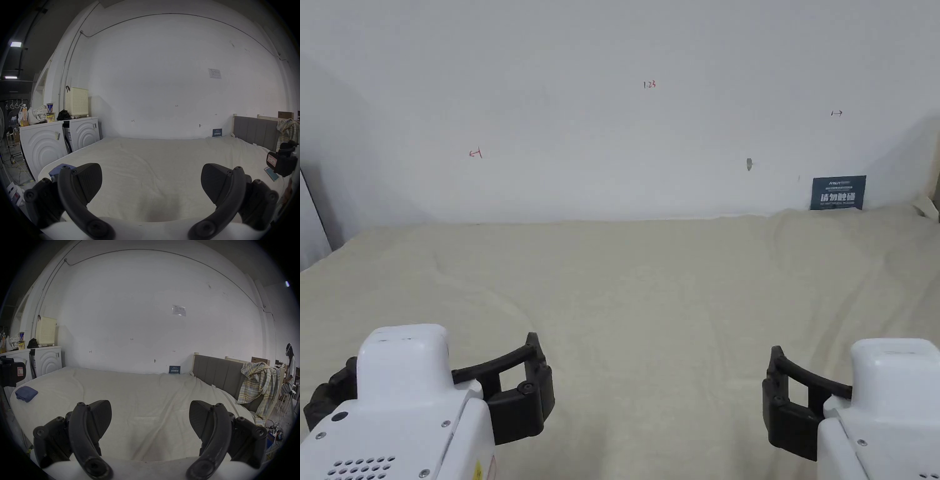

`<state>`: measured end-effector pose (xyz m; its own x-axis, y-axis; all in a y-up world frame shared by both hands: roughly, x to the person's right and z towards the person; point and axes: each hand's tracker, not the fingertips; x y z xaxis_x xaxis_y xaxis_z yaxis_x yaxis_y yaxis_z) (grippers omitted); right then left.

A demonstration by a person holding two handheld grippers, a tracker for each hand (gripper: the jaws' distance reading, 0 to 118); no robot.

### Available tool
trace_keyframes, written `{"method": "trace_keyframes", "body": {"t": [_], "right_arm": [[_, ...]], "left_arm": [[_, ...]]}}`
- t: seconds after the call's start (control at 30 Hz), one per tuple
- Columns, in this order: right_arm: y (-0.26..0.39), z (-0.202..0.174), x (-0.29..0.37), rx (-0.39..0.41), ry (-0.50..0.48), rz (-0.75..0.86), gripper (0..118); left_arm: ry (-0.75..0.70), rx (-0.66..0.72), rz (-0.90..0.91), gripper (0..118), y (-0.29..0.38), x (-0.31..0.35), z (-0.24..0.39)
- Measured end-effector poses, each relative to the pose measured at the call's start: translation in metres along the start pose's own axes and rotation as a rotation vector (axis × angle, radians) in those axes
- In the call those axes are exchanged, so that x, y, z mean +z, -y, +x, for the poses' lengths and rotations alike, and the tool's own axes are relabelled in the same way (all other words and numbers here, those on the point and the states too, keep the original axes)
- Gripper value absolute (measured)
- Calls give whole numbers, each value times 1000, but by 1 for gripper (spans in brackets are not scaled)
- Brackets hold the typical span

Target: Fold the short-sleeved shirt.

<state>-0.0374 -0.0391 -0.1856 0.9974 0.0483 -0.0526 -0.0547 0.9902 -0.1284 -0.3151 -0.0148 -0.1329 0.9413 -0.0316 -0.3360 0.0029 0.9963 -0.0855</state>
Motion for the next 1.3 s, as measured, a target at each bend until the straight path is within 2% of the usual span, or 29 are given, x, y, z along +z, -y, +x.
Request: {"method": "trace_keyframes", "body": {"t": [0.4,0.53,0.6,0.67,0.73,0.8,0.83,0.9,0.97,1.03,1.17,1.3], "right_arm": [[2,1,-5,-2,2,-37,100],[-1,6,-6,-25,-80,-55,100],[0,2,-6,-21,-42,-38,100],[3,-5,-8,22,65,-35,100],[8,-7,-8,53,94,11,100],[9,-5,-7,70,35,3,100],[9,-3,-6,51,-41,-3,100],[9,-1,-7,7,-92,-26,101],[9,-3,-9,-14,-31,-20,101],[10,-5,-11,17,63,21,101],[11,-4,-8,24,40,73,101],[13,-5,-8,50,66,90,101]], "left_arm": [[-12,-17,-15,118,4,-3,2],[-5,-9,-18,118,5,-4,2],[-6,-8,-19,118,5,-5,2],[-6,-9,-20,118,5,-5,2],[-5,-10,-23,118,6,-6,2],[-7,-7,-24,118,6,-6,2],[-5,-5,-25,118,5,-6,2],[-6,-3,-26,118,5,-7,2],[-8,-4,-26,118,4,-7,2],[-7,-6,-26,118,5,-7,2],[-6,-9,-24,118,6,-8,2],[-6,-1,-20,118,6,-9,2]]}}
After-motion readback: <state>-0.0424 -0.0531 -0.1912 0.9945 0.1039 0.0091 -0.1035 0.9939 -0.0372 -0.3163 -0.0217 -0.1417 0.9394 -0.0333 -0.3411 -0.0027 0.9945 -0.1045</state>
